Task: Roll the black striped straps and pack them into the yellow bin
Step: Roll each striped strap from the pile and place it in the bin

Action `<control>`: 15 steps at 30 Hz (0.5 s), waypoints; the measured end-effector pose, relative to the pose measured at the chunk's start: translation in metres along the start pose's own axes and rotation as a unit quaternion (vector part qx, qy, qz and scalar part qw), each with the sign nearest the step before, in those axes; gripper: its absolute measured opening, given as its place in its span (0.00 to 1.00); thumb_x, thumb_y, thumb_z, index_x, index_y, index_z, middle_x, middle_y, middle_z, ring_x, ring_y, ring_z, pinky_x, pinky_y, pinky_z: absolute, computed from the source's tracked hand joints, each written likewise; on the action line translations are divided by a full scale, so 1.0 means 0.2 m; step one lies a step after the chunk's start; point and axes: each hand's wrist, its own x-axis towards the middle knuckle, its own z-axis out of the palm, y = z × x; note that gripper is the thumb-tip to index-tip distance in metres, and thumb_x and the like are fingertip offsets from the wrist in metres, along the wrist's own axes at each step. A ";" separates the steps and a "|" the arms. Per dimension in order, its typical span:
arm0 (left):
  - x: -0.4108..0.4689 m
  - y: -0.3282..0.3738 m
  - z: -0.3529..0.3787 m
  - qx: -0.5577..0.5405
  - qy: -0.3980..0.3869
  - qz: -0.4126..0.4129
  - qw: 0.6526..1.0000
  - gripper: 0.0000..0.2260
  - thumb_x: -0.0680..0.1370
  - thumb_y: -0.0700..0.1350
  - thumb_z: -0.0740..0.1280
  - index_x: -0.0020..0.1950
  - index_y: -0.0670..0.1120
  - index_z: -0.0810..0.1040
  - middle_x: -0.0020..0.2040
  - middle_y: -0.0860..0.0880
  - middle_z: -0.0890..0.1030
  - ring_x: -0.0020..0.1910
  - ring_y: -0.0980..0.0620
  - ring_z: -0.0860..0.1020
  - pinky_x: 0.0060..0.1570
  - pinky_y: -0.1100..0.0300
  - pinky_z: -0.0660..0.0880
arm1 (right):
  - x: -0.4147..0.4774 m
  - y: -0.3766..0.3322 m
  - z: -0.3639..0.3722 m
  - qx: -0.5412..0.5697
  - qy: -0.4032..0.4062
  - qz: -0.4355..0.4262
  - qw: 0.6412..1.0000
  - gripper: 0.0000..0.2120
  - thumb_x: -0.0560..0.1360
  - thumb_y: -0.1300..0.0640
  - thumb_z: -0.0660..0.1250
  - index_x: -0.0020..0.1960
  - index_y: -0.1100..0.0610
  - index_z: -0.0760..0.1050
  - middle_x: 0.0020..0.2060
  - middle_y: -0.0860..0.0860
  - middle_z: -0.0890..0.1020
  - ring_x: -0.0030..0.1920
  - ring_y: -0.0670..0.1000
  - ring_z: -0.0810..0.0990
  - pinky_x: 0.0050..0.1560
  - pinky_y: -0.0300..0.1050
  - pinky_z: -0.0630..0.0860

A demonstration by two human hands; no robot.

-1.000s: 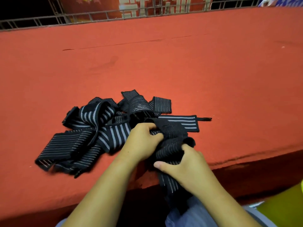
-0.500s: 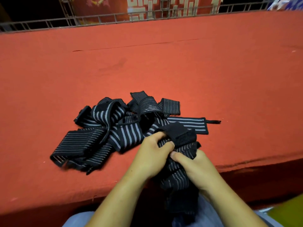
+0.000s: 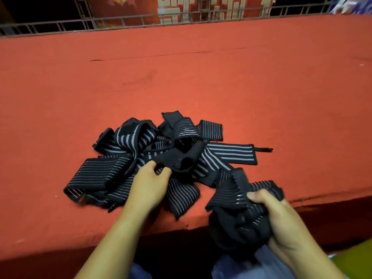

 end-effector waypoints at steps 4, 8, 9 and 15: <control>-0.02 -0.04 -0.06 0.136 -0.087 0.018 0.987 0.13 0.80 0.60 0.66 0.61 0.55 0.77 0.49 0.57 0.81 0.53 0.53 0.79 0.53 0.57 0.72 | -0.10 -0.06 -0.10 0.096 -0.082 0.053 0.991 0.42 0.34 0.53 0.86 0.46 0.68 0.86 0.44 0.68 0.86 0.37 0.62 0.88 0.33 0.52 0.85; -0.03 -0.03 -0.18 0.206 -0.174 0.054 0.961 0.09 0.79 0.63 0.65 0.55 0.62 0.80 0.50 0.61 0.84 0.52 0.60 0.82 0.56 0.57 0.76 | -0.12 0.00 -0.11 0.031 -0.079 0.005 0.996 0.42 0.38 0.50 0.88 0.49 0.67 0.86 0.48 0.69 0.85 0.42 0.62 0.88 0.39 0.50 0.85; -0.04 -0.02 -0.22 0.218 -0.177 0.064 0.958 0.06 0.79 0.62 0.66 0.49 0.64 0.80 0.46 0.62 0.84 0.47 0.61 0.82 0.53 0.58 0.77 | -0.12 0.02 -0.11 0.005 -0.078 -0.005 0.997 0.39 0.40 0.49 0.87 0.48 0.65 0.86 0.47 0.68 0.86 0.43 0.61 0.87 0.41 0.50 0.85; -0.32 0.12 -0.27 -0.021 -0.233 0.118 0.965 0.18 0.77 0.65 0.65 0.51 0.53 0.84 0.36 0.58 0.82 0.34 0.63 0.77 0.39 0.62 0.74 | -0.16 0.10 0.01 -0.184 -0.056 -0.051 0.980 0.23 0.56 0.43 0.75 0.46 0.54 0.87 0.45 0.60 0.88 0.48 0.59 0.87 0.57 0.59 0.80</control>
